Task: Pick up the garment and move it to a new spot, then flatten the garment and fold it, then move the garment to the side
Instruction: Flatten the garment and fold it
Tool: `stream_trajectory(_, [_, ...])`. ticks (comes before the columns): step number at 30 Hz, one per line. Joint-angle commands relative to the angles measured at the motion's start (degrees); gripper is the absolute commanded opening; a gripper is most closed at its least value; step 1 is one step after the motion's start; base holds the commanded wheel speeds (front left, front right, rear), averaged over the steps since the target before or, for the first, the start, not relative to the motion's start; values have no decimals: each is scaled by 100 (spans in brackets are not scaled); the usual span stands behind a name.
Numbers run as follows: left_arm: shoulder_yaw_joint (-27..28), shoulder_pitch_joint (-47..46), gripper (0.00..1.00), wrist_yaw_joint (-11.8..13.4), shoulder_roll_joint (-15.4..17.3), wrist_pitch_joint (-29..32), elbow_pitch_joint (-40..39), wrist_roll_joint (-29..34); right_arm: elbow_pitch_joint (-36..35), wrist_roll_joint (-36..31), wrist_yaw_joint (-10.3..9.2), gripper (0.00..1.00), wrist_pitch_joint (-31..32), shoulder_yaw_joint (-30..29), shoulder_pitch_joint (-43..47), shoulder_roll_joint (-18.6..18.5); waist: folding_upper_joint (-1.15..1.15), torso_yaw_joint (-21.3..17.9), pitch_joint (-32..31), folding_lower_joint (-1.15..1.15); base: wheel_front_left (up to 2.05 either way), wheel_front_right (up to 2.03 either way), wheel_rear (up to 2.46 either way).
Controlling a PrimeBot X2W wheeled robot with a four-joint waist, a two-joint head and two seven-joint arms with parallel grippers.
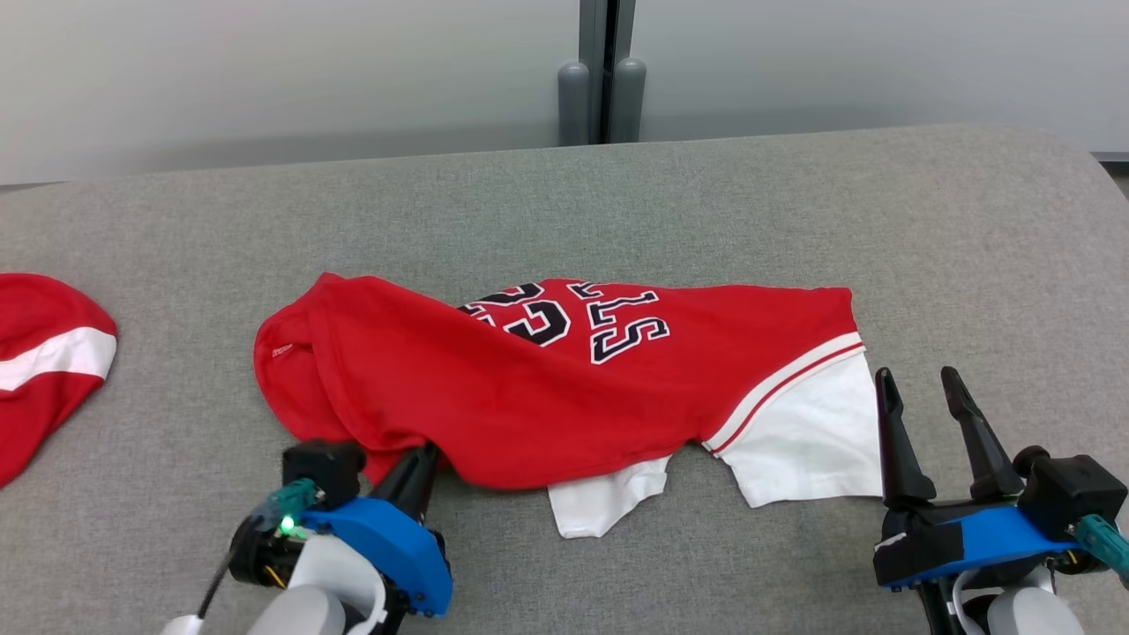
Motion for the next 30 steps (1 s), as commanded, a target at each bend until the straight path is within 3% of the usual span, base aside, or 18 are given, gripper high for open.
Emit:
stream_trajectory(1, [88, -21, 0, 11, 52, -101, -148, -54, 3, 2, 1, 100, -7, -26, 38, -27, 0, 11, -15, 0, 0, 0, 0])
stream_trajectory(9, [408, 308, 0, 70, 363, -252, -1448, -271, -14, 19, 1, 100, 33, -56, 80, -27, 0, 121, -75, 0, 0, 0, 0])
stream_trajectory(13, [477, 653, 0, 61, 542, -1, -1920, -484, 2, 40, 1, 100, 36, -29, 100, -27, 0, 135, -93, 0, 0, 0, 0])
stream_trajectory(20, [529, 1232, 0, 419, 1156, 600, -2076, -329, 22, 20, 1, 100, 50, -77, 148, -27, 0, 130, -137, 0, 0, 0, 0])
stream_trajectory(25, [484, 1388, 0, 769, 1577, 815, -1791, 153, 30, -11, 1, 100, 78, -82, 133, -27, 0, 140, -182, 0, 0, 0, 0])
stream_trajectory(26, [502, 1407, 100, 906, 1579, 837, -1741, 227, 32, -1, 1, 100, 78, -65, 134, -27, 0, 136, -196, 0, 0, 0, 0])
stream_trajectory(30, [523, 1463, 100, 1022, 1543, 824, -1727, 222, 44, 19, 1, 100, 82, -39, 157, -27, 0, 131, -211, 0, 0, 0, 0])
